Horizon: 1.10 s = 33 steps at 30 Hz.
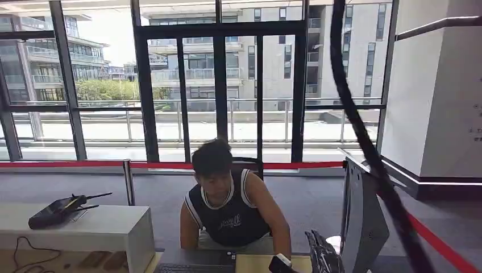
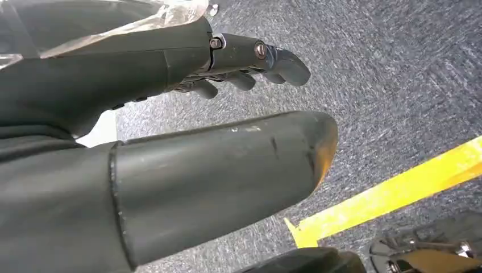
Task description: Pass the card to the sensor for recognition and then transmit it.
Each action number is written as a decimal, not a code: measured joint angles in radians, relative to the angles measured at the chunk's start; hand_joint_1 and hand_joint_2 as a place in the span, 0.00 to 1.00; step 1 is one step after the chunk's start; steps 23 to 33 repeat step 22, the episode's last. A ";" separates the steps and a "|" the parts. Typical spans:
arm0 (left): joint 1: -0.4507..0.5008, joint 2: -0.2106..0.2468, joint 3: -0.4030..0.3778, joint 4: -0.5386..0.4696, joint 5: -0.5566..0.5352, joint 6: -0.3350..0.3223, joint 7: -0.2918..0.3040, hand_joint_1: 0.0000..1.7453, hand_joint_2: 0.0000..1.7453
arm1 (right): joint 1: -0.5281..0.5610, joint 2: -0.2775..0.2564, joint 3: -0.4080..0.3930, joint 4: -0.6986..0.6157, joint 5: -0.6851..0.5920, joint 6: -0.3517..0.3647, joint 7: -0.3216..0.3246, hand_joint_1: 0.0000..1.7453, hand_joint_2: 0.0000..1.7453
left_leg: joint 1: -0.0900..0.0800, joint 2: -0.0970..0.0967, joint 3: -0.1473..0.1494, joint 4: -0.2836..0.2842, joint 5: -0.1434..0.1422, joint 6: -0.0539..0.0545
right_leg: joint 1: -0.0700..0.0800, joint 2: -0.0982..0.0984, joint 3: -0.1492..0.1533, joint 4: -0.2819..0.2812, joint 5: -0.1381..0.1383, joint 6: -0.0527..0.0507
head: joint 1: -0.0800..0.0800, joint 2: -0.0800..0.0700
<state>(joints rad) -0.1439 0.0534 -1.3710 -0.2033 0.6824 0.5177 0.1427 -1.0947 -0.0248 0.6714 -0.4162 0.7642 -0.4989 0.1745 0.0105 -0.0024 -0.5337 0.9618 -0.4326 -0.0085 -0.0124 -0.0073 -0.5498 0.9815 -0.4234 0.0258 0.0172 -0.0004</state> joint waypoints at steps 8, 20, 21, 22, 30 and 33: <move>0.003 0.000 0.001 0.000 0.048 0.014 0.001 0.00 0.00 | 0.048 -0.031 -0.085 -0.075 -0.346 -0.095 -0.227 0.00 0.00 | 0.000 0.000 0.001 0.000 0.000 0.000 | 0.000 0.000 0.000 -0.001 0.000 0.000 | 0.000 0.000; 0.018 0.000 0.025 0.000 0.117 0.043 0.032 0.00 0.00 | 0.467 -0.333 -0.425 -0.505 -0.920 -0.199 -0.317 0.00 1.00 | -0.001 -0.004 0.003 0.002 -0.004 0.004 | 0.001 -0.004 0.006 -0.006 -0.002 0.004 | -0.002 0.000; 0.020 -0.001 0.031 0.000 0.122 0.046 0.034 0.00 0.00 | 0.510 -0.357 -0.485 -0.530 -0.945 -0.201 -0.329 0.00 1.00 | -0.001 -0.005 0.002 0.002 -0.004 0.004 | 0.001 -0.005 0.006 -0.006 -0.002 0.004 | -0.001 0.000; 0.022 -0.001 0.035 0.000 0.126 0.049 0.035 0.00 0.00 | 0.552 -0.377 -0.548 -0.552 -0.955 -0.202 -0.340 0.00 1.00 | -0.001 -0.006 0.001 0.002 -0.004 0.004 | 0.000 -0.005 0.006 -0.006 -0.002 0.004 | -0.002 0.000; 0.022 -0.001 0.035 0.000 0.126 0.049 0.035 0.00 0.00 | 0.552 -0.377 -0.548 -0.552 -0.955 -0.202 -0.340 0.00 1.00 | -0.001 -0.006 0.001 0.002 -0.004 0.004 | 0.000 -0.005 0.006 -0.006 -0.002 0.004 | -0.002 0.000; 0.022 -0.001 0.035 0.000 0.126 0.049 0.035 0.00 0.00 | 0.552 -0.377 -0.548 -0.552 -0.955 -0.202 -0.340 0.00 1.00 | -0.001 -0.006 0.001 0.002 -0.004 0.004 | 0.000 -0.005 0.006 -0.006 -0.002 0.004 | -0.002 0.000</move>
